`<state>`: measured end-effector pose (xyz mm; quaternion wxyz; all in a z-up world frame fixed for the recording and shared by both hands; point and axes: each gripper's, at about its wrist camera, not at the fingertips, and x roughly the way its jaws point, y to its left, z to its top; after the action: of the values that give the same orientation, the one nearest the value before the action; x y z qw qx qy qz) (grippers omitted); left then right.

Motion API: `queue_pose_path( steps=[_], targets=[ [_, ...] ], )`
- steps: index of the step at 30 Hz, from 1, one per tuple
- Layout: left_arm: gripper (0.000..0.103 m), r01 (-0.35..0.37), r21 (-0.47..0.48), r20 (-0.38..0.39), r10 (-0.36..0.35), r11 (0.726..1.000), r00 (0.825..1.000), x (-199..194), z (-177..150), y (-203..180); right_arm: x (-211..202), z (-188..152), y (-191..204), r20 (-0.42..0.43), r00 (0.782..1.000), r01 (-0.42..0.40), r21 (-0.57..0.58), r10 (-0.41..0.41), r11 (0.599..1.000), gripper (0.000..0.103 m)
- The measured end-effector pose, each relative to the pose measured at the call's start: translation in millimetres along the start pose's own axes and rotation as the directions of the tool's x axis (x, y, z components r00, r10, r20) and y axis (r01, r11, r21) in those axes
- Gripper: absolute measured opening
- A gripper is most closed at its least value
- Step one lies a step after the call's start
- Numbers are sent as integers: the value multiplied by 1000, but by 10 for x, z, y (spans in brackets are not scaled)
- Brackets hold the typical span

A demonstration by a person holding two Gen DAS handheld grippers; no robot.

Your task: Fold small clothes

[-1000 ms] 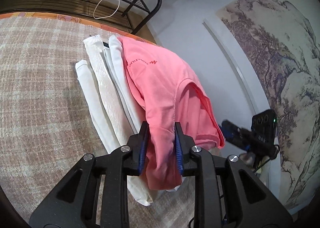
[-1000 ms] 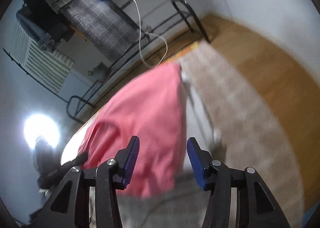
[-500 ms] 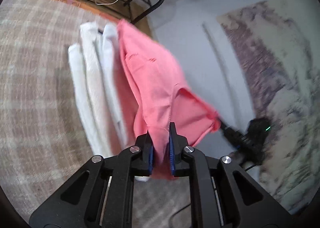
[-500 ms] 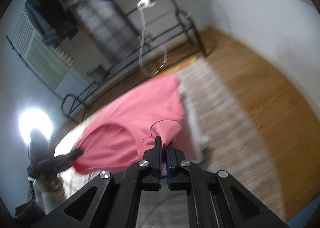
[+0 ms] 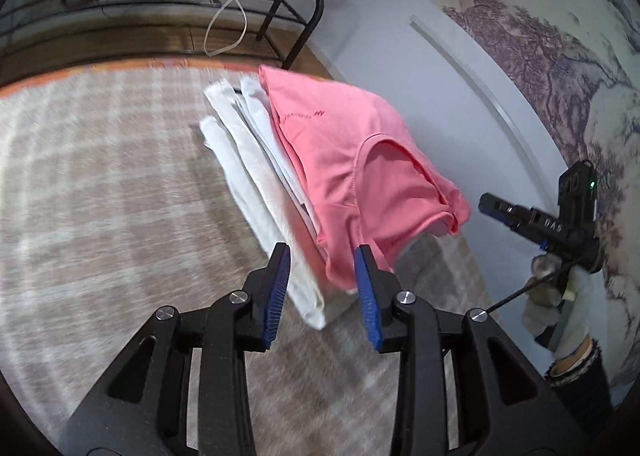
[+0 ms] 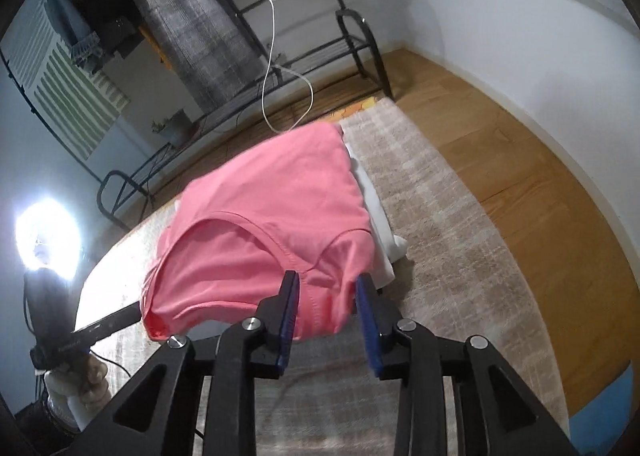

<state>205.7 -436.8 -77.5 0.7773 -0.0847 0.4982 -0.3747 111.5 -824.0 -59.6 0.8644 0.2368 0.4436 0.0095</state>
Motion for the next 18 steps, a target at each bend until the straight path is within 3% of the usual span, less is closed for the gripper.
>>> queue_pose_path(
  steps=[14,18],
  targets=[
    [36,-67,135,164,45,989,985,-1514,-339,-382,-1144,-222,1082,185,983,5,-59,6,998,42],
    [51,-110,186,241,63,976,968,-2036,-510,-509,-1450,-373,1510,237,972,27,-111,0,993,49]
  ],
)
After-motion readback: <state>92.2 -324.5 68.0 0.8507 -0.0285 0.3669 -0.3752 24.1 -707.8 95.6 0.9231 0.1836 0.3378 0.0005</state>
